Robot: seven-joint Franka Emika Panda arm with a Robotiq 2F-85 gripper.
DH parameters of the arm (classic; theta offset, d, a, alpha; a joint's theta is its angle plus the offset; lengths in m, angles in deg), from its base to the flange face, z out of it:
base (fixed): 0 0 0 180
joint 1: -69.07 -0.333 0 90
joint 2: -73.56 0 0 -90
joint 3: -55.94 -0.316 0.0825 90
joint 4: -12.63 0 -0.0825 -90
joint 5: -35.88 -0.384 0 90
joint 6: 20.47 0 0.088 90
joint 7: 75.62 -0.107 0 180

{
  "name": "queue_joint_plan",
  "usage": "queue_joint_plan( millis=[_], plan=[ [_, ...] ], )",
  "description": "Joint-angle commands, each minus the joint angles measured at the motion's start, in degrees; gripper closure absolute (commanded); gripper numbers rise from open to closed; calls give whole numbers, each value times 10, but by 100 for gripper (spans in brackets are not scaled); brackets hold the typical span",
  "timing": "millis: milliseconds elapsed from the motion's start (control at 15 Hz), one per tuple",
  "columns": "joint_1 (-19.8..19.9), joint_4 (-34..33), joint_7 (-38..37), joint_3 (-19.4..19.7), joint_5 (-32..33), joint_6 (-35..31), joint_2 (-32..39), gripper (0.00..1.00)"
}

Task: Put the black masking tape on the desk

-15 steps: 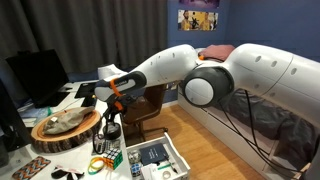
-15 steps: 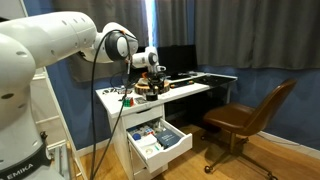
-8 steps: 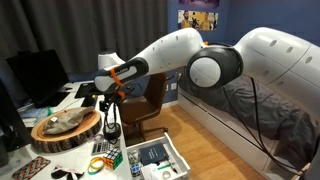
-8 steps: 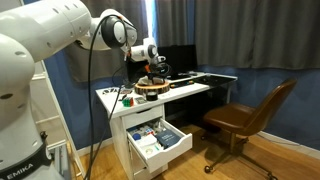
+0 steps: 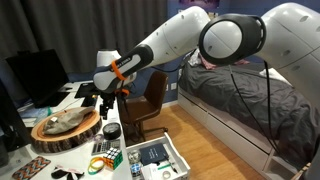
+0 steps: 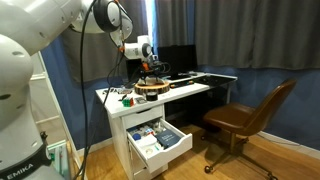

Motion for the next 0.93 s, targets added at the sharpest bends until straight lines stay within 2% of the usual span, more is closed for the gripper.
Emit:
queue_joint_plan(
  millis=[0, 200, 333, 533, 867],
  plan=[
    [39, 139, 104, -44, -7, -11, -86, 0],
    [65, 218, 154, -69, -13, -17, -132, 0],
    [88, 269, 166, -94, 3, -15, -162, 0],
    [109, 352, 173, -109, -2, -36, -216, 0],
    [141, 496, 155, -128, -26, -136, -307, 0]
  ],
)
